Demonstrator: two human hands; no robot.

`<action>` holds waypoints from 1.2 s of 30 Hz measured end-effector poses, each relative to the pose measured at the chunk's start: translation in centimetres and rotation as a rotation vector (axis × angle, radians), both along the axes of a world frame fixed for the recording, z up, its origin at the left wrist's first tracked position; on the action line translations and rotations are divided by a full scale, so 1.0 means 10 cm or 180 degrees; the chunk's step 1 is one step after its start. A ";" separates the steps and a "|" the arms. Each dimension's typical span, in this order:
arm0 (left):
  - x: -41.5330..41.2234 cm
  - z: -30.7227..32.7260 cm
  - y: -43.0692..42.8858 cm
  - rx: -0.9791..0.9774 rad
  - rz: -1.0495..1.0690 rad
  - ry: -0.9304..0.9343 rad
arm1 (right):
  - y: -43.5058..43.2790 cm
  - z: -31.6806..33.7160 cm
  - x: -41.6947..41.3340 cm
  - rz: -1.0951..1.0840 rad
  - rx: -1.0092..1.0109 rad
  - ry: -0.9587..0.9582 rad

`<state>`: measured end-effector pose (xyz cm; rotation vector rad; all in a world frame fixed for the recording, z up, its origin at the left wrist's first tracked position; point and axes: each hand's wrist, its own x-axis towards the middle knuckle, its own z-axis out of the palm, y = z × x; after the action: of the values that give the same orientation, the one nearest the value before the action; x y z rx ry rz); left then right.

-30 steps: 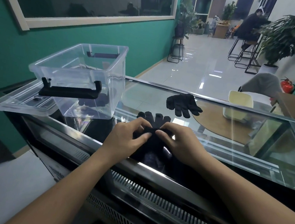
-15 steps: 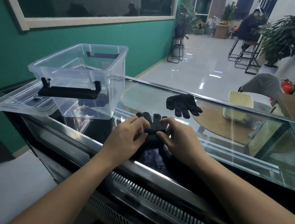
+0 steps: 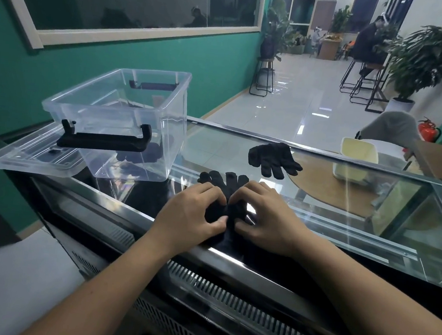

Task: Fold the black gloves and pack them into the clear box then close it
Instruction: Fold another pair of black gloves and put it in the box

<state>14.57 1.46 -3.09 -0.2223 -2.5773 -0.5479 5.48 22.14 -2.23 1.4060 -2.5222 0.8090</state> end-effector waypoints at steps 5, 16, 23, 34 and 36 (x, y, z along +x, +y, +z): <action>-0.01 -0.02 0.01 0.0072 0.0056 0.0098 | -0.02 -0.04 -0.04 -0.0102 -0.0229 0.0018; -0.02 -0.03 -0.05 0.0556 0.0206 0.0036 | -0.03 -0.03 -0.01 -0.0446 -0.0648 -0.0560; -0.08 -0.07 -0.07 0.0277 0.0330 0.0247 | -0.04 -0.05 -0.05 -0.0792 -0.0572 -0.0510; -0.05 -0.04 -0.05 -0.0068 0.0114 0.0242 | -0.04 -0.08 -0.06 -0.0590 -0.0517 -0.0174; -0.05 -0.04 -0.04 -0.0070 0.0118 0.0165 | -0.03 -0.07 -0.04 -0.0541 -0.0478 -0.0175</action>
<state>14.09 1.03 -3.48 -0.1934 -2.5332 -0.4940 5.04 21.79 -2.91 1.1214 -2.5181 0.9928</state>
